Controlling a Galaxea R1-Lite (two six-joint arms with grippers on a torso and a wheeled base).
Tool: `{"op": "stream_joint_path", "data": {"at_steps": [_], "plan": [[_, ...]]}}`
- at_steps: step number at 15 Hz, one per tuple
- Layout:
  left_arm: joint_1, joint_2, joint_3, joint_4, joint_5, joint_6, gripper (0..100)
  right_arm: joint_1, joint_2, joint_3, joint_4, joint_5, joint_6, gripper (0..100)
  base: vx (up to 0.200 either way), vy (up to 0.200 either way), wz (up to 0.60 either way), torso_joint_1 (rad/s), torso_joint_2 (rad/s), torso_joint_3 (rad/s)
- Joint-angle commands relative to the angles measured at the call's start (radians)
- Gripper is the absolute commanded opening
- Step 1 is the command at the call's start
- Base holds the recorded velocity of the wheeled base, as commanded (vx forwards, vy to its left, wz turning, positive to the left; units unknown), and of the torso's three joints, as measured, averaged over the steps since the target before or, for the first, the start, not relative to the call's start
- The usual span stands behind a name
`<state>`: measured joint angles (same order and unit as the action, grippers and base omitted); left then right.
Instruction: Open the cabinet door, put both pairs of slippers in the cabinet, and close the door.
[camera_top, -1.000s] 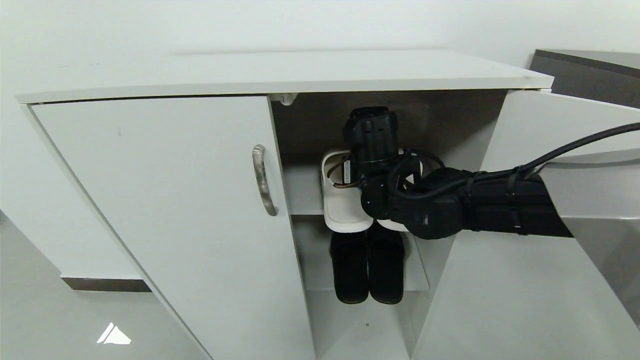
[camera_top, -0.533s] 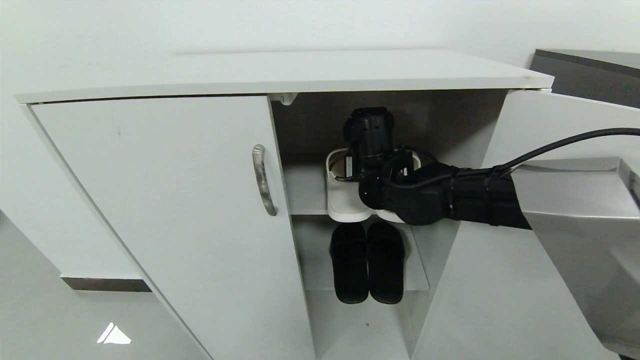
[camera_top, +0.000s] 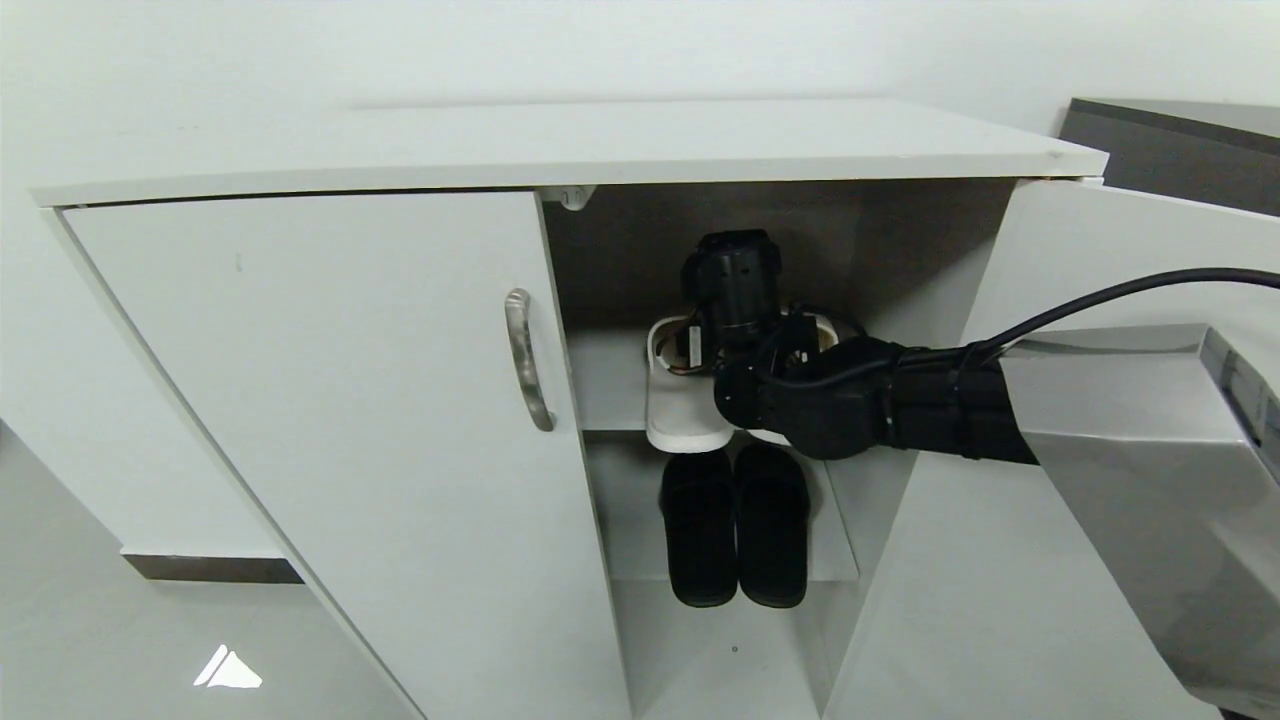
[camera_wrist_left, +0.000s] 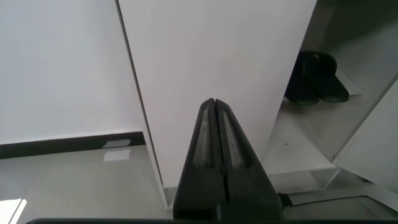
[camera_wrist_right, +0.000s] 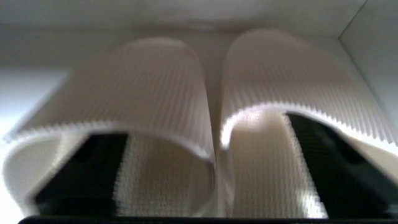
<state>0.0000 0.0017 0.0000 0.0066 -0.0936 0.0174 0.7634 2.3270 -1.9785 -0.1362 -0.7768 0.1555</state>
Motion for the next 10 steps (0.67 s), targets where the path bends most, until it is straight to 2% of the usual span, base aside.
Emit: {"op": "stream_joint_path", "data": {"at_steps": [1, 3, 6, 9, 10], "plan": [[0.0, 0.0, 0.0, 0.0, 0.0, -0.001, 0, 0.016, -0.078, 0.089, -0.005, 0.002, 0.001, 100, 0.0, 0.0, 0.0, 0.0, 0.0, 0.0], [0.0, 0.0, 0.0, 0.0, 0.0, -0.001, 0, 0.045, -0.152, 0.199, -0.011, 0.007, 0.007, 100, 0.0, 0.0, 0.0, 0.0, 0.0, 0.0], [0.0, 0.0, 0.0, 0.0, 0.0, -0.001, 0, 0.094, -0.27, 0.374, -0.097, 0.064, 0.025, 100, 0.0, 0.0, 0.0, 0.0, 0.0, 0.0], [0.0, 0.0, 0.0, 0.0, 0.0, -0.001, 0, 0.112, -0.359, 0.486, -0.146, 0.119, 0.025, 100, -0.2, 0.0, 0.0, 0.004, 0.01, 0.002], [0.0, 0.0, 0.0, 0.0, 0.0, -0.001, 0, 0.112, -0.38, 0.515, -0.146, 0.126, 0.025, 0, -0.2, 0.0, 0.0, 0.007, 0.0, -0.002]]}}
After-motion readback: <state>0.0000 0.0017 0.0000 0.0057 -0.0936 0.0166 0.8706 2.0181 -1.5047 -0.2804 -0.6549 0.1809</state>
